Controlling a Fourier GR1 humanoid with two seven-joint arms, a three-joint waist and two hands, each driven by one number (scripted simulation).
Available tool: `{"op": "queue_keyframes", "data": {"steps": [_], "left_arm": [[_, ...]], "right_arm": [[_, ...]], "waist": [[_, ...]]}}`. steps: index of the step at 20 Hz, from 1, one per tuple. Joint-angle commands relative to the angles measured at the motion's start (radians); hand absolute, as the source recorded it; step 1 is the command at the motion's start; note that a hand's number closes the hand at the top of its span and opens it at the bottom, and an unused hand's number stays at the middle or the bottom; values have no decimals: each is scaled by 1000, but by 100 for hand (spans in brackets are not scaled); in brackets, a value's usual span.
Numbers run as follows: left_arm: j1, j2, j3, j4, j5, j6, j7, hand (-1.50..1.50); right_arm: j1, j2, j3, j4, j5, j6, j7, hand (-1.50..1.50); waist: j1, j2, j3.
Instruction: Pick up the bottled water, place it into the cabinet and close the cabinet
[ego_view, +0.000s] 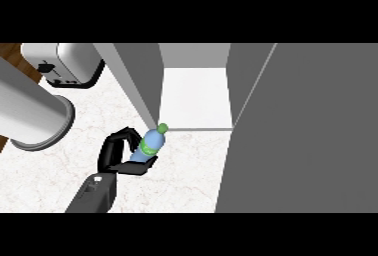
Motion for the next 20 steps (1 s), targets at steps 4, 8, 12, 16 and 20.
{"op": "queue_keyframes", "data": {"steps": [4, 8, 12, 16, 20], "left_arm": [[56, -35, -152, -258, 156, -27, 170, 150], [30, -36, -308, -301, 328, 73, 245, 150], [25, -36, -450, -504, 421, 203, 417, 150], [3, -36, -532, -519, 454, 310, 461, 150], [-35, -36, -496, -552, 446, 326, 507, 150]], "right_arm": [[26, -11, 24, -62, 79, -16, 5, -150], [39, -5, 70, -79, 112, -41, 11, -150], [33, -20, 11, 2, 39, -11, -84, -150], [23, -23, 18, -110, 71, -40, 37, -150], [112, -68, 27, -158, 56, -21, 7, -150]], "waist": [[11, -5, 1], [-6, -3, 0], [2, -3, 1], [-5, 1, 0], [-6, 1, 0]]}}
